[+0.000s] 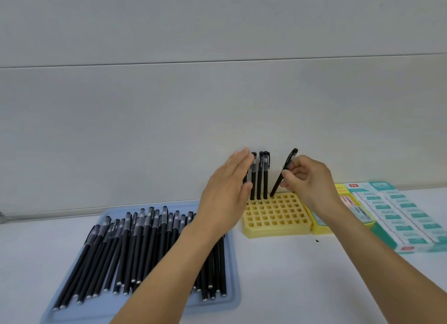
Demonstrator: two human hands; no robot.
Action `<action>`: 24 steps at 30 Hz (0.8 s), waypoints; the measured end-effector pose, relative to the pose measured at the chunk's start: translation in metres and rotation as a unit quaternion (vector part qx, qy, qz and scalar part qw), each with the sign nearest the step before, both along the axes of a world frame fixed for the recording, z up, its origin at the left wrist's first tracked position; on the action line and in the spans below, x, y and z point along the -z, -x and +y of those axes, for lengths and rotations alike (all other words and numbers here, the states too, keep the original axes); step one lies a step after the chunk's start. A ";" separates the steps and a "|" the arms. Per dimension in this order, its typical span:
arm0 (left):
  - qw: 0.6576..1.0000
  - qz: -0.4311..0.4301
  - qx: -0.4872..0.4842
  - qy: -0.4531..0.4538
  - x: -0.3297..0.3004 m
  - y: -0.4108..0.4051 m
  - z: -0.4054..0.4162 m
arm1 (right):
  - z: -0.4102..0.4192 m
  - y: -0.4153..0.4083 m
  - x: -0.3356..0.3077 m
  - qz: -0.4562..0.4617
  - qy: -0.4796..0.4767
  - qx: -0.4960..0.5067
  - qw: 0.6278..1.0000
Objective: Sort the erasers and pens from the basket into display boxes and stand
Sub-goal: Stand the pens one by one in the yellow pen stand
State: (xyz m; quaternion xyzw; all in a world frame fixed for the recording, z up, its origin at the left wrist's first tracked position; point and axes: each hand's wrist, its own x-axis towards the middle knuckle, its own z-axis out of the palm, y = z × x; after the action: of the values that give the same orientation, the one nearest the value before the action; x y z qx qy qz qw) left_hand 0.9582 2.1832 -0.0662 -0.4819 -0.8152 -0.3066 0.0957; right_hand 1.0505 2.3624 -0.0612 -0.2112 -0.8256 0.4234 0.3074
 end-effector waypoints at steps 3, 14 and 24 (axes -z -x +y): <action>1.000 -0.004 0.003 0.004 0.000 -0.001 0.000 | -0.001 0.002 -0.002 -0.015 -0.016 -0.003 1.000; 0.999 -0.024 0.015 0.016 -0.004 -0.003 -0.003 | -0.002 0.013 -0.006 -0.079 -0.072 0.047 0.993; 0.998 -0.050 -0.026 -0.013 -0.014 -0.005 -0.038 | -0.022 0.006 -0.002 -0.162 -0.118 0.105 0.974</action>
State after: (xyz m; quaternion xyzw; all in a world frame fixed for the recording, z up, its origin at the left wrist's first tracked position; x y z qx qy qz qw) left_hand 0.9633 2.1452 -0.0525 -0.4431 -0.8274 -0.3380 0.0695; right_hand 1.0447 2.3399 -0.0592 -0.3249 -0.8817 0.2483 0.2354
